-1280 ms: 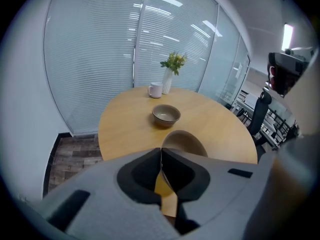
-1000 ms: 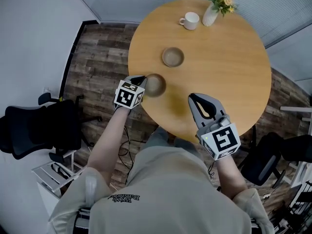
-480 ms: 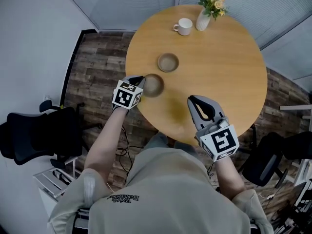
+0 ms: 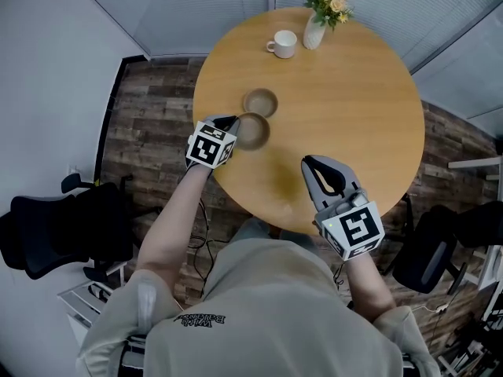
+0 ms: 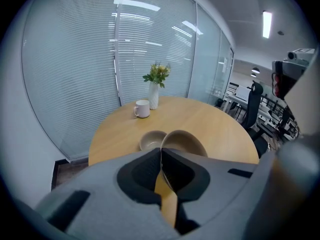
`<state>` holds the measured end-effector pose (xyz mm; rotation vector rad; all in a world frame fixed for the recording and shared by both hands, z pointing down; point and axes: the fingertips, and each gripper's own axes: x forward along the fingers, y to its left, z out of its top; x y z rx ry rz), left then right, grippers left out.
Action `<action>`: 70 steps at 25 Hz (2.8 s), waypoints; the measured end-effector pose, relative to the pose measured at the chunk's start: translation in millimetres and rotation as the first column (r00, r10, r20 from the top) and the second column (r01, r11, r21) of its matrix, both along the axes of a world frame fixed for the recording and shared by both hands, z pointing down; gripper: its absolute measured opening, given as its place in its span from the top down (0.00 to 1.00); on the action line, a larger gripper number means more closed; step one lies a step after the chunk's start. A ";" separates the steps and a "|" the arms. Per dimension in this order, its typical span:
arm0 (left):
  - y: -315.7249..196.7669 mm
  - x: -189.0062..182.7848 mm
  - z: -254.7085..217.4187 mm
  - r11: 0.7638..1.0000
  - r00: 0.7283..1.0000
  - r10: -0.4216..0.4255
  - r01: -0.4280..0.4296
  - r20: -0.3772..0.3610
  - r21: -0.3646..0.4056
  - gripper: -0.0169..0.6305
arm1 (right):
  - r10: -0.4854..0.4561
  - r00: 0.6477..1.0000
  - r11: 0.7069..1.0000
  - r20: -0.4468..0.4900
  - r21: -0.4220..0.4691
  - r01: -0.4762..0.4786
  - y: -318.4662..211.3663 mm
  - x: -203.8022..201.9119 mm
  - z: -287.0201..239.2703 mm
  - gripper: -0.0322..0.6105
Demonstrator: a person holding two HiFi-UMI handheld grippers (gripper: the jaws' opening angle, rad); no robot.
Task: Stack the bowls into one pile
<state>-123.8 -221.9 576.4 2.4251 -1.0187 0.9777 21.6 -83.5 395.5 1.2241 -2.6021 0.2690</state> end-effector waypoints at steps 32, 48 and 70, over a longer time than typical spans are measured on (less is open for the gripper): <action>-107.1 33.6 30.9 0.999 1.000 0.024 -0.023 0.013 -0.031 0.93 | 0.109 0.994 0.991 -0.020 -0.070 -0.110 -38.2 26.9 23.8 0.90; -115.3 31.5 82.4 0.997 0.997 -0.014 0.020 0.081 -0.073 0.93 | 0.147 0.988 0.983 -0.036 -0.105 -0.150 -49.2 49.2 35.6 0.90; -113.6 21.1 21.7 0.981 0.983 -0.178 0.180 -0.043 0.067 0.93 | 0.183 0.983 0.981 -0.010 -0.058 -0.183 -54.3 79.6 18.7 0.90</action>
